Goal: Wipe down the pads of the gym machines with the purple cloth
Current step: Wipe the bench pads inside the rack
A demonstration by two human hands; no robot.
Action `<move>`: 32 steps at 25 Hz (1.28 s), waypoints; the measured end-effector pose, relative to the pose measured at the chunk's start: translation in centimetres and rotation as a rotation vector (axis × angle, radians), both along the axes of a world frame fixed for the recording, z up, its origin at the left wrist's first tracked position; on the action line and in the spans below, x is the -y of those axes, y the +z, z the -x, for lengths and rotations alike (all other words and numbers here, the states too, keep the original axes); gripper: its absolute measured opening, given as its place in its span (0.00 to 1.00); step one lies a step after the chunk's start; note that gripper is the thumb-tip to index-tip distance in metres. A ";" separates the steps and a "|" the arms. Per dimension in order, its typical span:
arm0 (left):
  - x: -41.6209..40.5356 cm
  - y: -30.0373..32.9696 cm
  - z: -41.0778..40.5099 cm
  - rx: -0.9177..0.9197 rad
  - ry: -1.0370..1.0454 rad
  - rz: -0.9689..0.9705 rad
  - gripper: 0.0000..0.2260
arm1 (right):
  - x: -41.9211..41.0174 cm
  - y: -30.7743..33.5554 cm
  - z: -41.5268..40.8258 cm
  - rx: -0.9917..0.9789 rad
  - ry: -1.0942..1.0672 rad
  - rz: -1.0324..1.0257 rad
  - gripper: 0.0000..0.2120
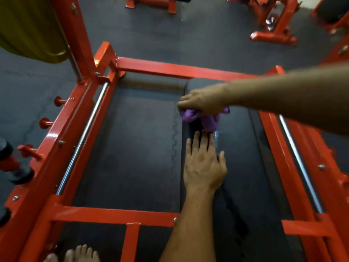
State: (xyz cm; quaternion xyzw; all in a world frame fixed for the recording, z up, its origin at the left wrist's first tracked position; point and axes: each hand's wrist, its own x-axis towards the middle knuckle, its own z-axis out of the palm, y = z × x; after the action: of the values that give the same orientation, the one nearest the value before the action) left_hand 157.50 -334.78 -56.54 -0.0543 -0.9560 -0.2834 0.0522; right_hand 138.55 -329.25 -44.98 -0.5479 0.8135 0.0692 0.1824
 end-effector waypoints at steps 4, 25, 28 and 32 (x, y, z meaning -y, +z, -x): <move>0.1 -0.3 0.6 -0.066 0.039 0.009 0.27 | -6.6 -2.0 -3.1 -0.080 -0.524 0.280 0.20; 2.7 -0.2 -6.1 0.112 -0.098 0.158 0.33 | -10.2 -6.9 -11.7 -0.169 -0.957 0.296 0.37; 2.8 -0.4 -5.7 0.054 -0.060 0.097 0.33 | -9.7 -6.5 -14.4 -0.267 -0.951 0.217 0.30; 2.9 -0.5 -6.0 0.068 -0.072 0.049 0.33 | -11.0 -7.6 -24.9 -0.367 -0.791 0.272 0.27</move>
State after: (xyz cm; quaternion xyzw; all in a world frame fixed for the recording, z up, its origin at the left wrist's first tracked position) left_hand 163.49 -337.63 -57.01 -0.0801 -0.9614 -0.2633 0.0080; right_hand 163.41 -318.24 -52.63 -0.1930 0.9807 -0.0173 -0.0261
